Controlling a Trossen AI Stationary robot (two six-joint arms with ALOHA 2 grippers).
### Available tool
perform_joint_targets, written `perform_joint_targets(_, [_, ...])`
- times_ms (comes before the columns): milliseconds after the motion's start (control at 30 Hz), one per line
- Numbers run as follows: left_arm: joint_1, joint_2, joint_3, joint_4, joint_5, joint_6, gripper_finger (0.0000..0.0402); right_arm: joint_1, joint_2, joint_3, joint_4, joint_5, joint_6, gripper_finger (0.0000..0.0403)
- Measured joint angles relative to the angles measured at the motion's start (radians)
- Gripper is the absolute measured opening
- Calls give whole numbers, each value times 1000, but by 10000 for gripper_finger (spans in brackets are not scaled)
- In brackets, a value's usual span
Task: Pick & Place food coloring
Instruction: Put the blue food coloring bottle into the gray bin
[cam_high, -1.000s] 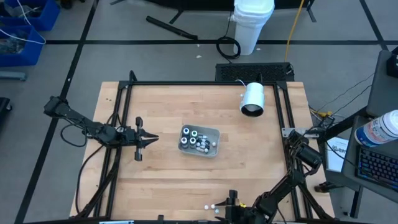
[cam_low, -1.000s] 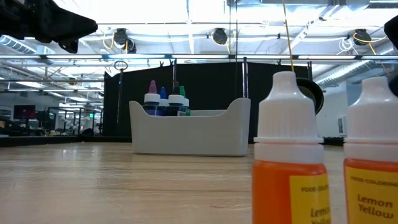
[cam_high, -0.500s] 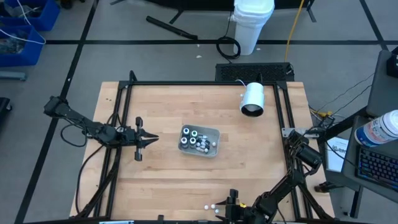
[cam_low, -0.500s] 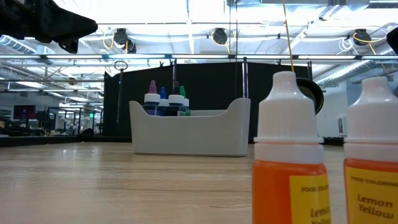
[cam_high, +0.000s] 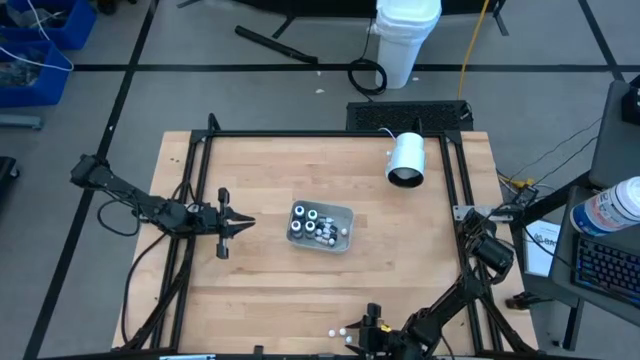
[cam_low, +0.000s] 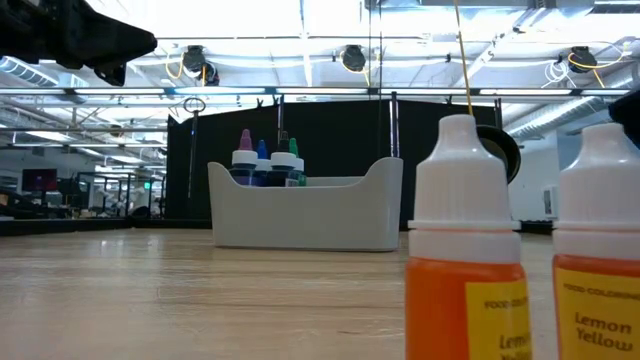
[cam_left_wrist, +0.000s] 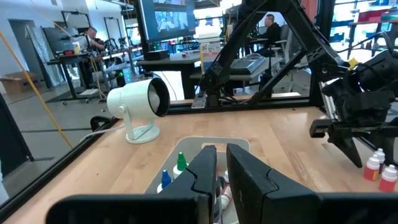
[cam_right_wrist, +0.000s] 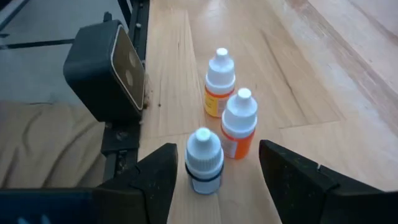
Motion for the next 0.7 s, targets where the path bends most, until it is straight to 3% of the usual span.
perform_joint_targets(367, [0, 0, 0, 0, 0, 0, 47, 3, -8, 0, 4, 17, 2, 206])
perform_joint_targets(700, [0, 0, 0, 0, 0, 0, 47, 3, -8, 0, 6, 14, -13, 105])
